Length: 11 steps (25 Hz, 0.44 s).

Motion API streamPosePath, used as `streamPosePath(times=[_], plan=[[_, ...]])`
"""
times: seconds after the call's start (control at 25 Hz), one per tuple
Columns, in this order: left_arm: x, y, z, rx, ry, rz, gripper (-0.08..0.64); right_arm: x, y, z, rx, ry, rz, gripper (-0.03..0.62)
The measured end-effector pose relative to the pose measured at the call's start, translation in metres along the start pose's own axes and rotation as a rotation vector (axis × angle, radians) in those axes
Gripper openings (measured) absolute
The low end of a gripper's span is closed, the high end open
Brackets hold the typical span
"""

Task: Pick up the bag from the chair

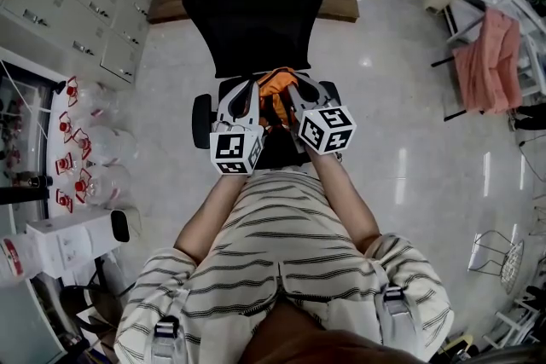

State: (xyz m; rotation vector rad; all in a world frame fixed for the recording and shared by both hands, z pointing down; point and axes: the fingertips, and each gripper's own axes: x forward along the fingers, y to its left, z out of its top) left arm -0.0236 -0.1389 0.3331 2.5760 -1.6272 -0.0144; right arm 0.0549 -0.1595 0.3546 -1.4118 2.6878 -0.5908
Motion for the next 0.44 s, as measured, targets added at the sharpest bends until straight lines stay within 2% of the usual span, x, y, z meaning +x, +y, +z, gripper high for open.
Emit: streamPosePath(times=[0.44], plan=[[0.0071,-0.0042,-0.0012,0.019,-0.002,-0.004,0.023,-0.0008,-0.0081,0.0003,-0.001,-0.002,-0.009,0.025]])
